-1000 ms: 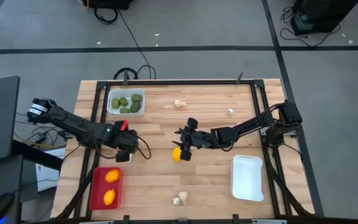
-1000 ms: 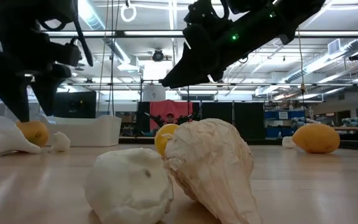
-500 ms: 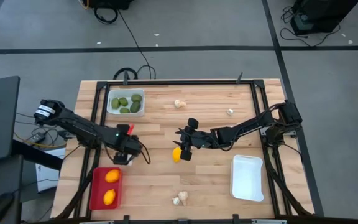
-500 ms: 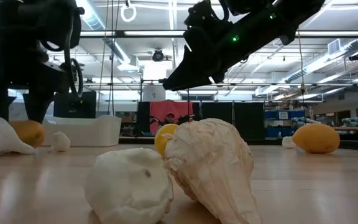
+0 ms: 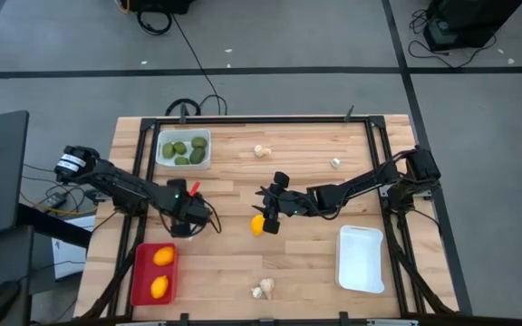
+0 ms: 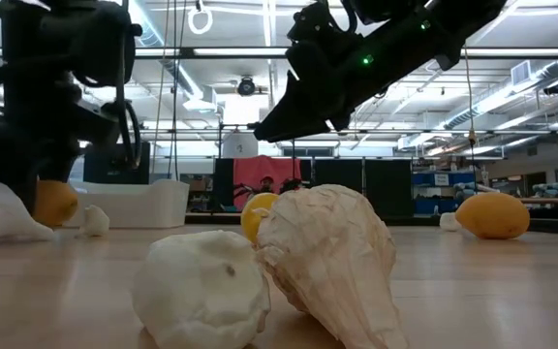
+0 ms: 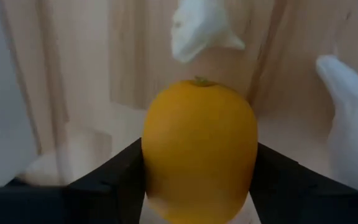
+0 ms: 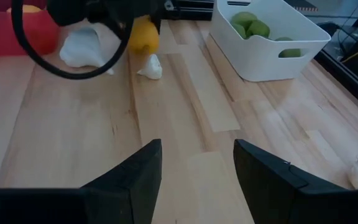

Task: Sort produce into baskets
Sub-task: Put the left yellow lemon into the red bin

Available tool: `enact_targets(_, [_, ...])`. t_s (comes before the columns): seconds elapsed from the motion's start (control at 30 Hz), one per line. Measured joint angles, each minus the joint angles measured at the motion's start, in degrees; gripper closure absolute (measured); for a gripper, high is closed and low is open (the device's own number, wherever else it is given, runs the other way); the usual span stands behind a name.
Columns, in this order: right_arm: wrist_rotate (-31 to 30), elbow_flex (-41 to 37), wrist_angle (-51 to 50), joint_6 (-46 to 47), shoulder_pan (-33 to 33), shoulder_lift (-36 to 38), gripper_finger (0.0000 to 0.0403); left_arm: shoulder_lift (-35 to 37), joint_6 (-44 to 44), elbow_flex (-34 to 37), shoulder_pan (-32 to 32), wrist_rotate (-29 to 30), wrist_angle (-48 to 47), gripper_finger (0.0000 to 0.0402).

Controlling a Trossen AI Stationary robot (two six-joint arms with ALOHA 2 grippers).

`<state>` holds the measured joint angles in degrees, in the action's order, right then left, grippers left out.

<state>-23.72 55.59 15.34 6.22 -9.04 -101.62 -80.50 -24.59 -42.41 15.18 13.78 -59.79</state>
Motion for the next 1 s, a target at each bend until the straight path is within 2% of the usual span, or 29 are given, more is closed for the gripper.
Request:
enact_targets(0.17, [4.3,0.0,-0.1,1.6,0.0,0.0,0.0193,0.0,-0.7,-4.0,0.0,0.1,-5.9,0.0149])
enact_targets(0.37, [5.7,0.0,-0.1,3.1,-0.4,0.0,0.0193,0.0,-2.8,-10.9,1.4,0.2,-11.2,0.0155])
enact_targets(0.47, [8.9,0.0,-0.1,4.1,-0.6,0.0,0.0193,0.0,-5.5,-14.6,3.9,-0.3,-15.2,0.0156])
enact_targets(0.57, [13.7,0.0,0.0,2.8,-0.6,0.0,0.0193,0.0,-9.2,-18.2,8.1,-1.9,-18.7,0.0157])
enact_targets(0.67, [15.5,0.0,0.6,2.1,-0.9,0.0,0.0194,0.0,-14.6,-20.7,13.4,-4.8,-20.0,0.0157])
enact_targets(0.8, [14.6,0.0,2.1,5.4,-1.7,0.0,0.0195,0.0,-25.4,-21.4,21.5,-9.6,-18.9,0.0157])
enact_targets(1.0, [12.3,0.0,5.3,4.0,-4.4,0.0,0.0195,0.0,-44.7,-20.9,33.8,-11.8,-15.3,0.0157])
